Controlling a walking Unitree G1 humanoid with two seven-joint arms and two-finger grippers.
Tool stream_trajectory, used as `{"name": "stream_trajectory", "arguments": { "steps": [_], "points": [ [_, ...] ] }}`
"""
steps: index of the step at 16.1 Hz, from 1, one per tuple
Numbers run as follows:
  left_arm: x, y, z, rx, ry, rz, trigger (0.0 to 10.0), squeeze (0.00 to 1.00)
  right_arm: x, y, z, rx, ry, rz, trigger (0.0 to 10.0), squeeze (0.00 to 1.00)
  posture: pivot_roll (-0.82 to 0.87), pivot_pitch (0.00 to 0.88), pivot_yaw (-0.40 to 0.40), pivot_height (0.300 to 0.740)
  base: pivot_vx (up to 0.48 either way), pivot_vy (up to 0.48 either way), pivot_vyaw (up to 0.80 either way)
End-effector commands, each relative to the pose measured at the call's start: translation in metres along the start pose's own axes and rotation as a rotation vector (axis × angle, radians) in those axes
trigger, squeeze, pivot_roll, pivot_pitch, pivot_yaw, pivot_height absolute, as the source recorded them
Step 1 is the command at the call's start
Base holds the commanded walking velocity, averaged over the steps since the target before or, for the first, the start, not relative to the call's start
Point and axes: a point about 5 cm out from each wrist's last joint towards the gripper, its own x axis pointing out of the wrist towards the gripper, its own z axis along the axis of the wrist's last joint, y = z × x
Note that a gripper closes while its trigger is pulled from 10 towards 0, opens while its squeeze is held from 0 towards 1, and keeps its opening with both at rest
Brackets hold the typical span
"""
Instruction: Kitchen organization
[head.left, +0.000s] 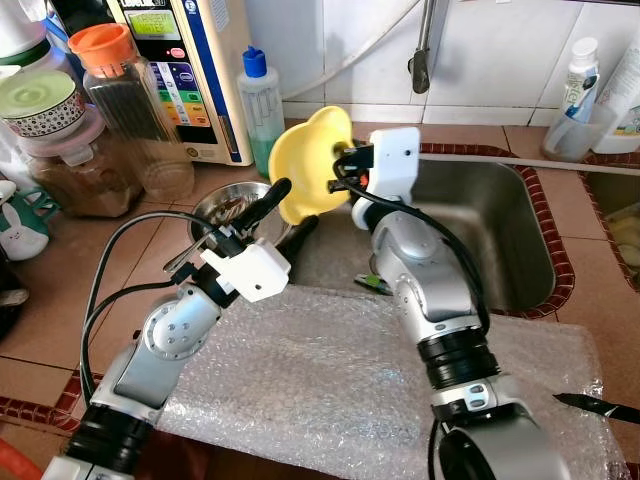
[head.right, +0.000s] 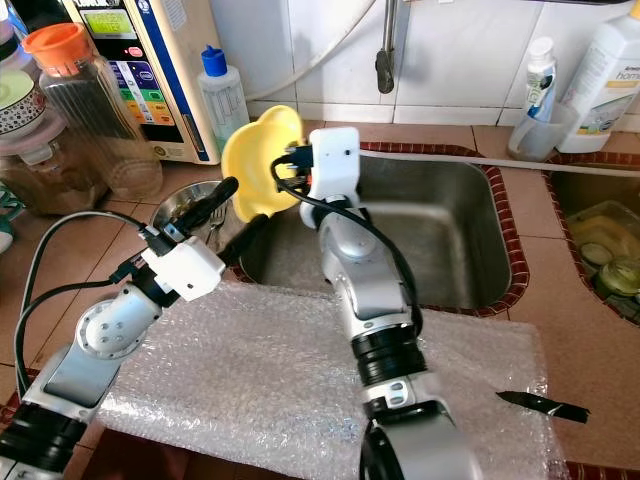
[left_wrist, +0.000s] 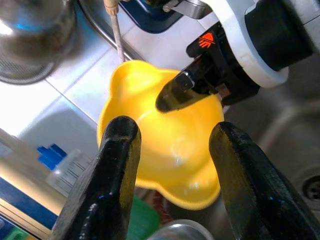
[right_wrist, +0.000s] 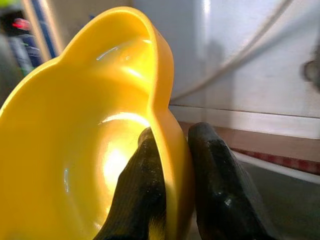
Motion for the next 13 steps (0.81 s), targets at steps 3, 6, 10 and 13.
{"name": "stream_trajectory", "arguments": {
  "steps": [3,6,10,13],
  "points": [
    [-0.004,-0.006,0.000,-0.064,-0.001,-0.053,10.0,1.00,0.001,-0.012,-0.003,-0.048,0.001,-0.060,0.0,0.00,-0.15,0.101,0.073,0.740,0.000,0.000,0.00],
    [-0.008,-0.013,-0.005,-0.091,0.035,-0.149,10.0,1.00,-0.005,-0.033,-0.014,-0.118,0.042,-0.143,0.0,0.00,-0.15,0.106,0.079,0.740,0.000,0.000,0.00],
    [-0.013,-0.019,-0.014,-0.173,0.100,-0.266,10.0,1.00,-0.022,-0.070,-0.043,-0.197,0.202,-0.274,0.0,0.00,-0.15,0.110,0.086,0.740,0.000,0.000,0.00],
    [-0.016,-0.019,-0.020,-0.209,0.141,-0.296,10.0,1.00,-0.033,-0.085,-0.059,-0.213,0.287,-0.317,0.0,0.00,-0.16,0.111,0.092,0.740,0.000,0.000,0.00]
  ]
}}
